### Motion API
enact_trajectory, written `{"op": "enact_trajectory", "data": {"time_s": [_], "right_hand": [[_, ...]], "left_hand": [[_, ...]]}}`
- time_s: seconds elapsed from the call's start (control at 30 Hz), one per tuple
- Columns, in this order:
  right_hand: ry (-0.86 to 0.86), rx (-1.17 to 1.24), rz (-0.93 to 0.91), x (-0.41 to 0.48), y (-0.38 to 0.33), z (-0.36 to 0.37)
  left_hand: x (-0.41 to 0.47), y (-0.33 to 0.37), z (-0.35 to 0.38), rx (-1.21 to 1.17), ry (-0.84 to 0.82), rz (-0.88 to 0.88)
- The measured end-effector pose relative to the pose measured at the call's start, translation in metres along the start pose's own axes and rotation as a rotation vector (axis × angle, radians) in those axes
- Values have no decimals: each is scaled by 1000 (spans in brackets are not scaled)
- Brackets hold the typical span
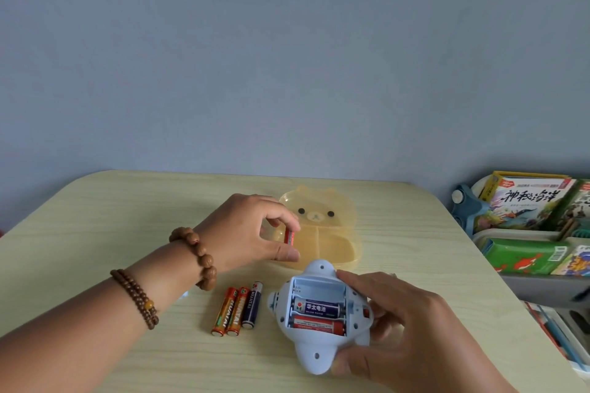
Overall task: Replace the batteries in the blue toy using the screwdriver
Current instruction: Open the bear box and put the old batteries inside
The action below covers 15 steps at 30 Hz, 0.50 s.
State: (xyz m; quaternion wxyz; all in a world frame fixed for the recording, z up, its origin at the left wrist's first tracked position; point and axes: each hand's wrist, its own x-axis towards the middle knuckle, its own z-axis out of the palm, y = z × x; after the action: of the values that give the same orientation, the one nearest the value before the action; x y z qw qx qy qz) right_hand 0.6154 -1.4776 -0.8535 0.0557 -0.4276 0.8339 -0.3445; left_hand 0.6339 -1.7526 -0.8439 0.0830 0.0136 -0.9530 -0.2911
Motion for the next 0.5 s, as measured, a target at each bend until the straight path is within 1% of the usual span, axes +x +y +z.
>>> {"op": "enact_trajectory", "data": {"time_s": [0.23, 0.37, 0.43, 0.5], "right_hand": [[-18, 43, 30, 0, -1, 1], [-22, 66, 63, -1, -1, 1], [-18, 70, 74, -1, -3, 1], [-22, 79, 82, 0, -5, 1]], "left_hand": [[2, -8, 3, -28, -29, 45], [-1, -6, 2, -22, 7, 70], [-8, 0, -4, -40, 58, 107], [-22, 8, -12, -74, 62, 184]]}}
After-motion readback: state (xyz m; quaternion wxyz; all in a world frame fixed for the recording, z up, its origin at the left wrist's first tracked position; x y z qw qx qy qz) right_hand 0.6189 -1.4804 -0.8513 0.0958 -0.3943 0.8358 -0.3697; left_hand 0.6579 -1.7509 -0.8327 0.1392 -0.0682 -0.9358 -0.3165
